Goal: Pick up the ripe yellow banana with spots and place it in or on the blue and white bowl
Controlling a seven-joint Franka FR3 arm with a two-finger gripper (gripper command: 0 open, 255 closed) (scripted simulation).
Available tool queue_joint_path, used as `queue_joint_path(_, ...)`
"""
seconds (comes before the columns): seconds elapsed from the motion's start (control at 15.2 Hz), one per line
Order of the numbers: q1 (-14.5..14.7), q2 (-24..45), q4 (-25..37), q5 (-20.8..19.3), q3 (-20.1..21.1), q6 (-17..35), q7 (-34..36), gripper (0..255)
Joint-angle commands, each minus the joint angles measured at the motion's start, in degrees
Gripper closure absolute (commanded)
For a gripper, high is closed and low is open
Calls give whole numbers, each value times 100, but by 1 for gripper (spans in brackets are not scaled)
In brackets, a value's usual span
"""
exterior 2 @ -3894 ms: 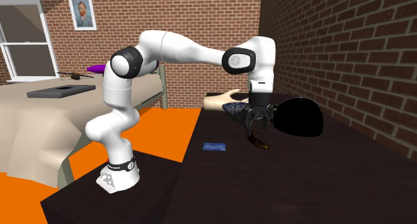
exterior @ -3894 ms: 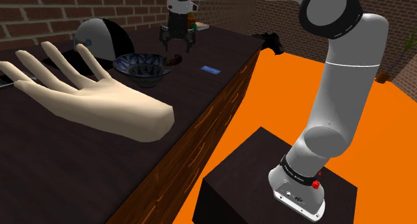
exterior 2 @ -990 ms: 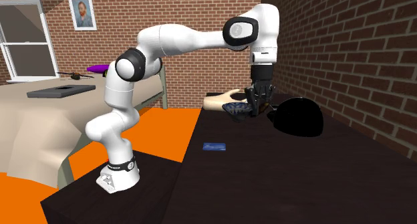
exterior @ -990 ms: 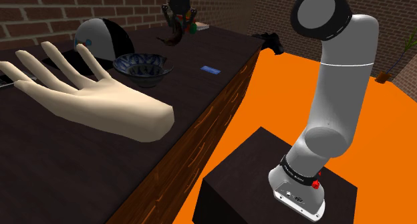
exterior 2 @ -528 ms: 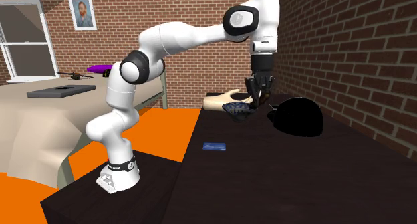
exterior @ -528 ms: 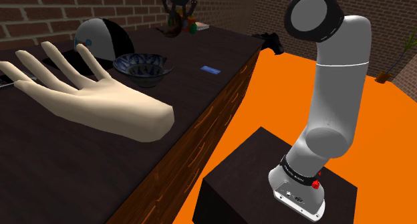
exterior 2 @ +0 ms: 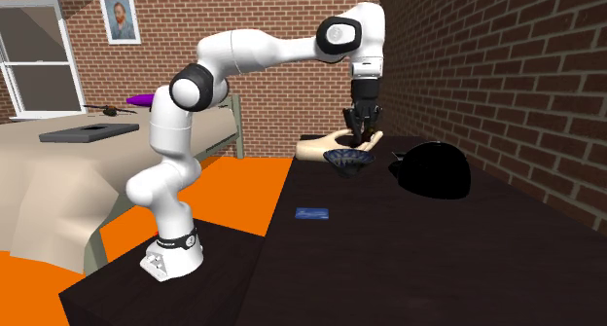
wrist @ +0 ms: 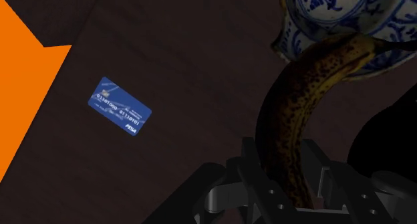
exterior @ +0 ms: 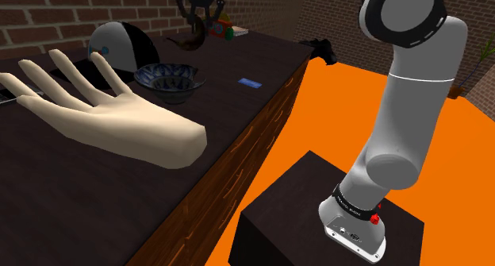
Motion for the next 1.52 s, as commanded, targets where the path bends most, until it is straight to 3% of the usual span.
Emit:
queue_joint_path(0.0, 141, -124, -181, 7, 86, 43, 247, 255)
queue_joint_path(0.46, 715, -324, -468, -11, 443, 71, 1188, 255)
queue_joint_path(1.45, 607, -654, -1938, 99, 411, 1229, 1184, 255)
